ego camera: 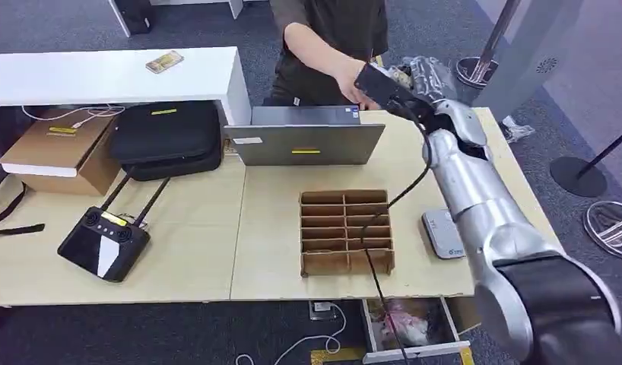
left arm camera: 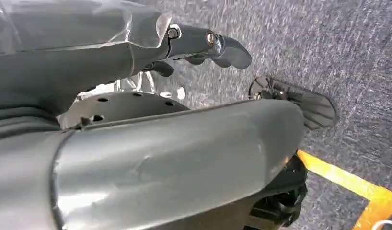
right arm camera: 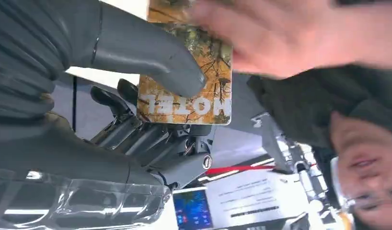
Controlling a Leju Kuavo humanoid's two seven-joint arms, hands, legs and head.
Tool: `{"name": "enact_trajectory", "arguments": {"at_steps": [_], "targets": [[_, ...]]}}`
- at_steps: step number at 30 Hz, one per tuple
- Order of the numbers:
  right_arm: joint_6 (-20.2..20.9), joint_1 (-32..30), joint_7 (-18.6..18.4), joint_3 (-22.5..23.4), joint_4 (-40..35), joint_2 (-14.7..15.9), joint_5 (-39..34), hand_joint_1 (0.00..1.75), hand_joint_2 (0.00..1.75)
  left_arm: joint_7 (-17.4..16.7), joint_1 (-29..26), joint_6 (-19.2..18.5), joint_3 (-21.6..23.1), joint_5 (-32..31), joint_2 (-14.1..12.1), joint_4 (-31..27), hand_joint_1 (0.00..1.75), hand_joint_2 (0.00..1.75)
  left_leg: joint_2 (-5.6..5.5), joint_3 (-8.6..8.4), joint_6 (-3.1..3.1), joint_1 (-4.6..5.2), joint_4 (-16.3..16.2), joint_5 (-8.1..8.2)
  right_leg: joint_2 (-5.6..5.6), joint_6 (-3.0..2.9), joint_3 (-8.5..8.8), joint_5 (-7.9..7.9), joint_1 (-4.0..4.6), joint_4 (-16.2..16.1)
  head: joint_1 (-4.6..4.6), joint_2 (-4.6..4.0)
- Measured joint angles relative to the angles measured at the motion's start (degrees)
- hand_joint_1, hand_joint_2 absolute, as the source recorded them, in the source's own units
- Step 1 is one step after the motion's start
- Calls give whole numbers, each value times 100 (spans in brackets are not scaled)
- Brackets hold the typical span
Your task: Pass the card to the sensor for recognition and then transmit it.
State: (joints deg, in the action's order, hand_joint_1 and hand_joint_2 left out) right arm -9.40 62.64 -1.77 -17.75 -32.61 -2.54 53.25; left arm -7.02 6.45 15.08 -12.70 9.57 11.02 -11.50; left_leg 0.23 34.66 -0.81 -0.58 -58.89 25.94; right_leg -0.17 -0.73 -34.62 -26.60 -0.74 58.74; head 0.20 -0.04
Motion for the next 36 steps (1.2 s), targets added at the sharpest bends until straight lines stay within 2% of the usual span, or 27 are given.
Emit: {"name": "enact_trajectory", "arguments": {"at_steps": [7,8,9,10,22,29,32,36], "targets": [[-70,195,-194,-109,459,-487,78,175,175,-120,68,28,116,-83,9,0,0,0,-5,3,-1,-2,0,-1,-5,0,-3,0,3,0,0,0],[-68,236,-223,-109,507,-535,83,164,175,-129,76,39,135,-85,9,0,0,0,-9,5,-1,-2,0,-1,-11,0,-2,-1,3,0,2,0],[-68,272,-245,-109,542,-568,94,164,175,-158,82,39,142,-85,9,0,0,0,-13,6,-1,-2,0,-1,-15,0,-1,-1,3,0,4,0],[-68,302,-249,-111,574,-607,96,0,175,-181,87,39,146,-92,9,0,0,0,-17,7,-2,-2,0,-1,-19,1,-2,-1,3,0,2,0],[-107,355,-282,-111,703,-662,175,0,175,-208,90,28,186,-149,-4,0,0,0,-19,10,-2,0,0,-2,-20,1,0,0,2,-5,2,0],[-54,350,-113,-111,701,-638,323,0,175,-131,82,48,186,-116,-4,0,0,0,-18,7,-3,-2,-1,-2,-18,1,-2,0,3,-5,2,0],[72,339,-50,-111,701,-498,404,0,175,9,62,181,186,-57,13,0,0,0,-20,8,-3,0,-1,-2,-21,1,-2,-1,2,-6,0,0],[407,344,77,-124,629,-82,675,0,175,127,1,201,175,64,28,0,0,0,-23,10,-2,0,-5,-2,-25,2,2,0,2,-13,2,0]]}}
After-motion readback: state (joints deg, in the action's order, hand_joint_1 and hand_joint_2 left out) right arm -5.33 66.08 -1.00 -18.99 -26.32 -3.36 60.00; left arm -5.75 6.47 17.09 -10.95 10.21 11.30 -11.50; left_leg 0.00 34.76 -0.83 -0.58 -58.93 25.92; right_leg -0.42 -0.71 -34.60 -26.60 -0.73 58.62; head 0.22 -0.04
